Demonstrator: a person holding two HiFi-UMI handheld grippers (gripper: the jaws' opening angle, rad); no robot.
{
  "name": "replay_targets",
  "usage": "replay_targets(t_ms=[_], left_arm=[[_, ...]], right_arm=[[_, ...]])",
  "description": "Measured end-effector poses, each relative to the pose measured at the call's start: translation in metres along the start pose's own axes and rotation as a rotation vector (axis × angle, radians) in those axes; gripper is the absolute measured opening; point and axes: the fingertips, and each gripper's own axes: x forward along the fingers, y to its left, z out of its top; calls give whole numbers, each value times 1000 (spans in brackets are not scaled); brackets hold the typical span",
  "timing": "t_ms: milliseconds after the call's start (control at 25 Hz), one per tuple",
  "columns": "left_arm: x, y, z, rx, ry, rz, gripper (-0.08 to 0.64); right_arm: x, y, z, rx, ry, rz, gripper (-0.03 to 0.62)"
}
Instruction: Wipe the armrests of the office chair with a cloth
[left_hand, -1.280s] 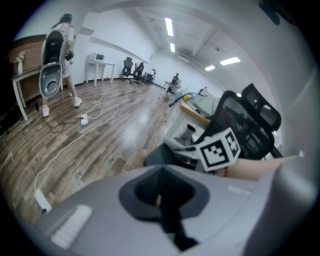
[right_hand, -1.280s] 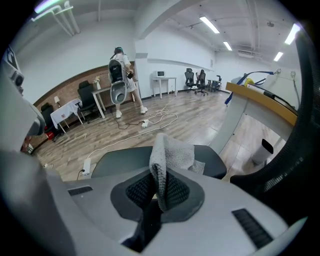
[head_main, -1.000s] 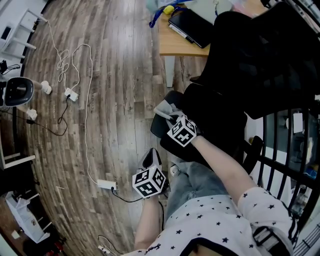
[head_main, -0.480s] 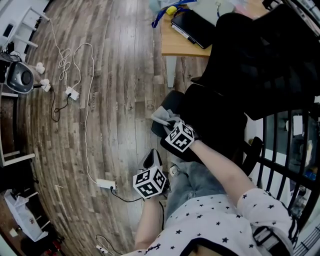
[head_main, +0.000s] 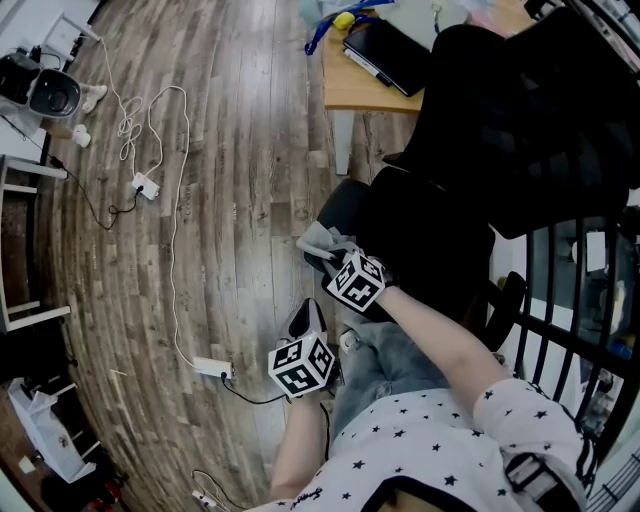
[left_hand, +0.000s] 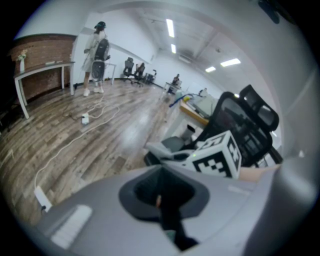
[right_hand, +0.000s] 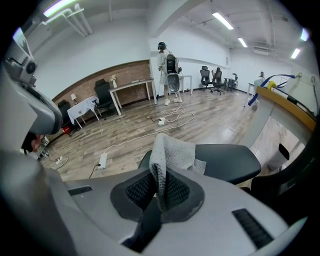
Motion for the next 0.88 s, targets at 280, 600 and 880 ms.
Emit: replay_targets(t_ms=[280,600,880], left_arm=[[-6,5,-5,-5,-2,4,8],[-14,8,-10,-9,-7,0,8],[-22,16,-16,-7,-5,2,8]], right_arm=[[1,18,-1,-13,-1,20,26],[2,29,-2,-26,5,22,26],[2,35,-1,-33,8,17,26]])
